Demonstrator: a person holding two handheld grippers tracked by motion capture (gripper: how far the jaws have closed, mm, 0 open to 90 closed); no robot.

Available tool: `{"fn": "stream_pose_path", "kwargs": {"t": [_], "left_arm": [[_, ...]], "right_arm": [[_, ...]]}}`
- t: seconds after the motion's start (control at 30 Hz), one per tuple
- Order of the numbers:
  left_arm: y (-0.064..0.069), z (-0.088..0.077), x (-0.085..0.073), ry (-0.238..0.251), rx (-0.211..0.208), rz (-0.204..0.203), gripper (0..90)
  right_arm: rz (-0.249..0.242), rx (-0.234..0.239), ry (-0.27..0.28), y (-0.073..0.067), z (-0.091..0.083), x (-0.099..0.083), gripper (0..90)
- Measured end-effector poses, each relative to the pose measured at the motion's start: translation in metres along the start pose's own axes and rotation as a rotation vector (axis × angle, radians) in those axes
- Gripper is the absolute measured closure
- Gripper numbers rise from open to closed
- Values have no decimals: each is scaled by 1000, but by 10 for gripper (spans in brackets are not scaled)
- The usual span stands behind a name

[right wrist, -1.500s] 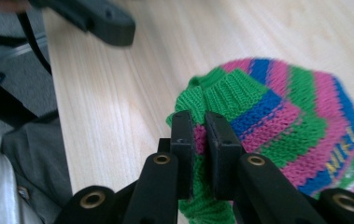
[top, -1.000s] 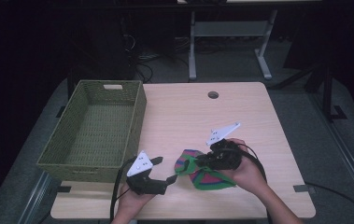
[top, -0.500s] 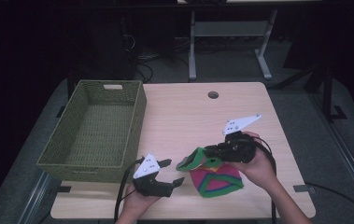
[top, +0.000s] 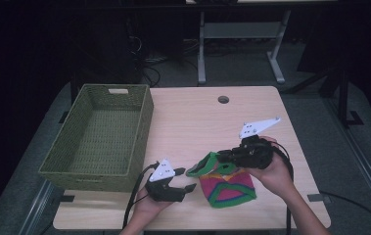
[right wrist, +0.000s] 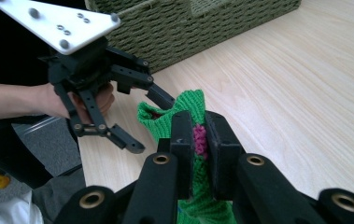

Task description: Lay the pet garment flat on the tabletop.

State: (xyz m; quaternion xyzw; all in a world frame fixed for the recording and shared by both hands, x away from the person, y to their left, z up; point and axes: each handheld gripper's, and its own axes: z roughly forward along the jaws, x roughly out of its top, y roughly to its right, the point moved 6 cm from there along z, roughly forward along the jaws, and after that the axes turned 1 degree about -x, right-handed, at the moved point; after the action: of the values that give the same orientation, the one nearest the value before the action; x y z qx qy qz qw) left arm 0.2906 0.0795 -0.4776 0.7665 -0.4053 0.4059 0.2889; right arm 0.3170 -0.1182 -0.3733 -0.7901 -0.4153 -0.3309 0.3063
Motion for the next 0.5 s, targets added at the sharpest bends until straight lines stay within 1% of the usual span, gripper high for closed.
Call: {"fn": "stream_pose_path", "kwargs": {"t": [0.07, 0.13, 0.23, 0.27, 0.33, 0.4, 0.5], "left_arm": [[-1, 2, 0, -2, -2, -2, 372], [-4, 9, 0, -18, -12, 11, 410], [-4, 12, 1, -24, -13, 21, 463], [-4, 13, 3, -25, -24, 32, 496], [-6, 13, 5, -16, -23, 45, 593], [-7, 12, 7, -16, -32, 40, 664], [-7, 10, 9, -10, -28, 52, 751]], "right_arm": [[2, 4, 1, 0, -1, 0, 820], [2, 3, 1, 0, -1, 0, 820], [1, 3, 1, 0, -1, 0, 821], [0, 2, 1, 1, -1, -1, 820], [2, 1, 2, 2, -3, -1, 820], [3, 0, 7, 3, -4, -2, 820], [8, -2, 6, 5, -7, -4, 820]]}}
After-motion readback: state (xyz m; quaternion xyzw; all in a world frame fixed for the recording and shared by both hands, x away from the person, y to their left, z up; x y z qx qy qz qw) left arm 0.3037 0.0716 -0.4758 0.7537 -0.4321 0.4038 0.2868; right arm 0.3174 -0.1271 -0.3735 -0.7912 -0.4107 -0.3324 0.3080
